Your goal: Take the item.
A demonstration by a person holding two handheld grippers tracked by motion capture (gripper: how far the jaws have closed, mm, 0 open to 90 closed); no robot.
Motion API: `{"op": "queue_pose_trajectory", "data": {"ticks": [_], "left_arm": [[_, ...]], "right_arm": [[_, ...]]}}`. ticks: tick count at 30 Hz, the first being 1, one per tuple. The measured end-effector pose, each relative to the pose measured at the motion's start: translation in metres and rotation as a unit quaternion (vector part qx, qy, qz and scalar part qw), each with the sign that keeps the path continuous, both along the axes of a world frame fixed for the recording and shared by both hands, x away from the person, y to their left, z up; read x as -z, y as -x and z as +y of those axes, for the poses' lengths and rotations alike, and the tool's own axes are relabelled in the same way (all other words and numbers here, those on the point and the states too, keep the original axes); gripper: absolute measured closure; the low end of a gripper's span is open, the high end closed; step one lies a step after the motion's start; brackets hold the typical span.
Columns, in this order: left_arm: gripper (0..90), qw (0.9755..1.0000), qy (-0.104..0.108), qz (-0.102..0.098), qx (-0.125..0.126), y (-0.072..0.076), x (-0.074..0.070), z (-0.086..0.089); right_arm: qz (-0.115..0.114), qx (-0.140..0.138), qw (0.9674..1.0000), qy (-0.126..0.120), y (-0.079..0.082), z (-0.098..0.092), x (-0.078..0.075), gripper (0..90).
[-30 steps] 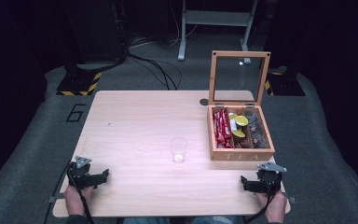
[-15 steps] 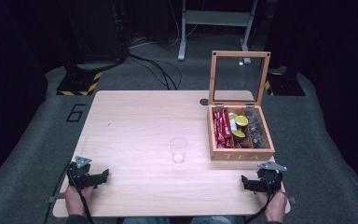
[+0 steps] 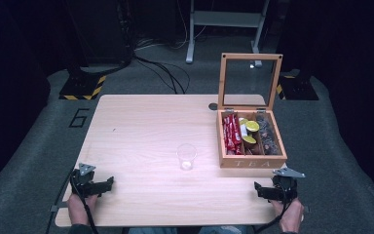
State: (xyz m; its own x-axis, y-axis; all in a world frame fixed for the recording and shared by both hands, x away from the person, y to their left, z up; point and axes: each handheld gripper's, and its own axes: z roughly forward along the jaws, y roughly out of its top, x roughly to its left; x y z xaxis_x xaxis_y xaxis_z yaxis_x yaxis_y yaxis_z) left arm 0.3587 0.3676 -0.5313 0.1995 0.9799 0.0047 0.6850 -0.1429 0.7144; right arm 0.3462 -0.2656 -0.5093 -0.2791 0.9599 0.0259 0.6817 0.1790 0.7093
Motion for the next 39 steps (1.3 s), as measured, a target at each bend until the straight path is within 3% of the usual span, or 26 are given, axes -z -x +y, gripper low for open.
{"op": "queue_pose_trajectory", "data": {"ticks": [13, 39], "left_arm": [[1.9, 1.0, -0.001, -0.003, -0.003, 0.0, 0.001, 0.0], [1.9, 1.0, 0.0, -0.005, -0.003, 0.0, 0.001, 0.0]], "right_arm": [[0.004, -0.003, 1.0, -0.008, 0.0, -0.004, -0.015, 6.6], [-0.007, -0.012, 0.9998, -0.016, -0.008, -0.01, -0.062, 7.3]]}}
